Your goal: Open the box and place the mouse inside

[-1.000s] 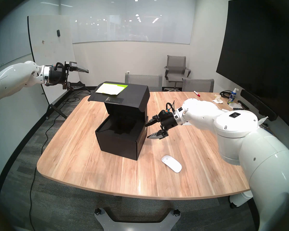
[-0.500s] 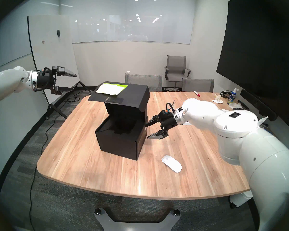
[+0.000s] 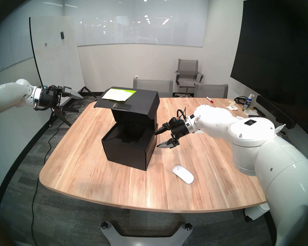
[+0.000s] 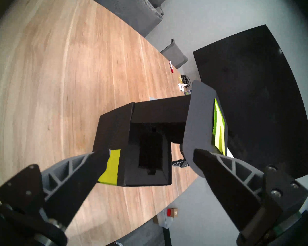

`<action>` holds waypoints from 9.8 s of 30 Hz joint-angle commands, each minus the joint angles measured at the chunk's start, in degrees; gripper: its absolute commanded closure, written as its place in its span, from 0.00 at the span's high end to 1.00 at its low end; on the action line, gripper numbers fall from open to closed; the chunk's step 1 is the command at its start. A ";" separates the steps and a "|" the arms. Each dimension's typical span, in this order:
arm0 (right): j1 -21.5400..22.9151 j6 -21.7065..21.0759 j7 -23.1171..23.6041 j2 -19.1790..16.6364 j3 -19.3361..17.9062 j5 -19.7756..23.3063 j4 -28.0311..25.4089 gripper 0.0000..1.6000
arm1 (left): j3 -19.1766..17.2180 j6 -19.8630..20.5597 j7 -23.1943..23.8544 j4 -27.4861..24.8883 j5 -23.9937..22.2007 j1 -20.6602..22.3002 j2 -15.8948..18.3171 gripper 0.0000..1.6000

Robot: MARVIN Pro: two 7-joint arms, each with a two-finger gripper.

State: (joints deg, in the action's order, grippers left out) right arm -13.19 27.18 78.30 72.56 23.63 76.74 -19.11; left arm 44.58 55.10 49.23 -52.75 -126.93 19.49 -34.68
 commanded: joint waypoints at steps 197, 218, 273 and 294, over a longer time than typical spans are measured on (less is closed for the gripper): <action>1.08 -0.50 6.05 0.20 -1.26 0.13 0.56 1.00 | -18.84 -11.71 -29.28 -14.89 -2.67 2.89 -18.77 0.00; 1.08 -0.52 6.07 0.20 -1.31 0.12 0.57 1.00 | -19.68 -13.44 -38.95 -7.42 -11.19 -0.90 -24.84 0.00; 1.02 -0.48 5.67 0.18 -1.46 -0.23 0.49 1.00 | -17.57 -5.34 -18.24 -14.31 2.29 -0.86 1.12 0.00; 0.94 -0.43 4.37 0.15 -1.38 -0.54 0.26 1.00 | -16.99 -20.93 -3.63 -11.45 19.43 -4.83 2.91 0.00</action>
State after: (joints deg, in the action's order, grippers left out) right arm -13.38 26.74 78.73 72.66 22.46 75.99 -18.67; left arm 28.09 38.52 41.20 -65.59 -110.92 14.51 -31.91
